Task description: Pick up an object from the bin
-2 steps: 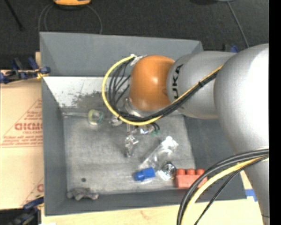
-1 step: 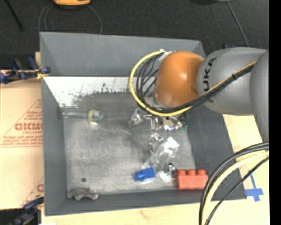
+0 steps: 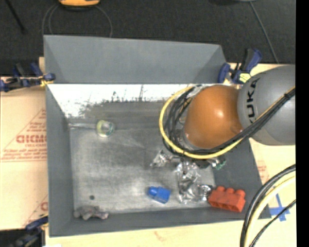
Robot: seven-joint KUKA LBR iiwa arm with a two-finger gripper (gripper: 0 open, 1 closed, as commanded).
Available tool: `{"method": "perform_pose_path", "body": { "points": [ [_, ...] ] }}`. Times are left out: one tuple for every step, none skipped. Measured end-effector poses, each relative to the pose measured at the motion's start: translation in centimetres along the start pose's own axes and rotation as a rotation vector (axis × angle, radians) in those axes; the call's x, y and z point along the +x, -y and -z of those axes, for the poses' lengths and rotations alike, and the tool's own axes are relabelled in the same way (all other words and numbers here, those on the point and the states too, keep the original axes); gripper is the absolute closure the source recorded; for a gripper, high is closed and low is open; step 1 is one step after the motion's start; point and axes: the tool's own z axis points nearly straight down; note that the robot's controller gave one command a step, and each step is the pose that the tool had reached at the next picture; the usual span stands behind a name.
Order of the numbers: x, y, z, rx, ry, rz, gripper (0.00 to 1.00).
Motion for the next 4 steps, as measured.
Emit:
{"method": "perform_pose_path", "body": {
  "points": [
    [-0.5,-1.7,-1.8,0.002,0.003,0.119,0.0],
    [-1.3,-5.9,-4.0,0.005,0.002,0.409,0.0],
    [-2.3,1.2,-3.9,0.004,0.007,0.628,0.0],
    [1.2,-5.2,-1.6,-0.003,0.001,0.456,0.0]
  ]
}}
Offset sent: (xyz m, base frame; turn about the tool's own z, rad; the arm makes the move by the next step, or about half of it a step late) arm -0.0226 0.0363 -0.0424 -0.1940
